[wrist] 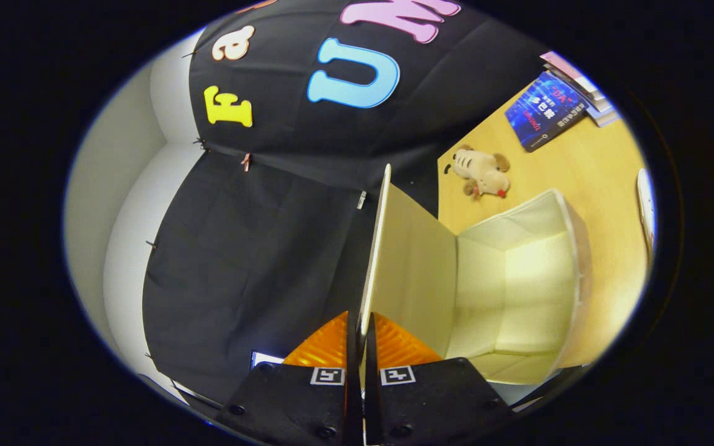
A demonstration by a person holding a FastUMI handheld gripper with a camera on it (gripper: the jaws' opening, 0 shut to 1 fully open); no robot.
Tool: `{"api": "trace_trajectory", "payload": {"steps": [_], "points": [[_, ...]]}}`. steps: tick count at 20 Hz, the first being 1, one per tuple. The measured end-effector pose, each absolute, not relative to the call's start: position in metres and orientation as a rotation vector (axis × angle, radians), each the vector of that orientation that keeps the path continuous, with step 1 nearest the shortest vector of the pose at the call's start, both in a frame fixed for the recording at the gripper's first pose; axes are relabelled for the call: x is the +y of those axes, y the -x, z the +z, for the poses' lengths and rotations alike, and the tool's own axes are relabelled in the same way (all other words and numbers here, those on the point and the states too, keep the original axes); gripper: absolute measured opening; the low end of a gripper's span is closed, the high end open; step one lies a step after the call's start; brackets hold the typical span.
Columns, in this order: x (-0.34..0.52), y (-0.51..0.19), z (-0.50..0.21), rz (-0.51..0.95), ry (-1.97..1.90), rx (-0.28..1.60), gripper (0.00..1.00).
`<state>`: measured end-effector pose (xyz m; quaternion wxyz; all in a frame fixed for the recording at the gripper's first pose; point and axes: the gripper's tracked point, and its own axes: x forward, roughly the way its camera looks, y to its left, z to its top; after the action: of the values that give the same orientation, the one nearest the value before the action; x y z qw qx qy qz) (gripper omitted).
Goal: Open the storage box then place both shoes into the box .Put the left shoe in first, then the right shoe, with the right side of both shoes facing outward in a uniform manner.
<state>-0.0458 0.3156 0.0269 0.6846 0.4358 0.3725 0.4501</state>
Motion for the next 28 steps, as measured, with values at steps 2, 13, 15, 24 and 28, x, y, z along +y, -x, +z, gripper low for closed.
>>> {"api": "trace_trajectory", "payload": {"steps": [2,13,15,24,28], "points": [[0.343,0.05,0.032,1.032,-0.967,0.832,0.06],[0.474,0.063,0.01,1.04,-0.877,0.919,0.08],[0.494,0.064,-0.003,1.037,-0.841,0.939,0.08],[0.519,0.069,-0.047,1.038,-0.649,0.998,0.54],[0.474,0.05,-0.048,0.955,-0.559,0.899,0.98]]}}
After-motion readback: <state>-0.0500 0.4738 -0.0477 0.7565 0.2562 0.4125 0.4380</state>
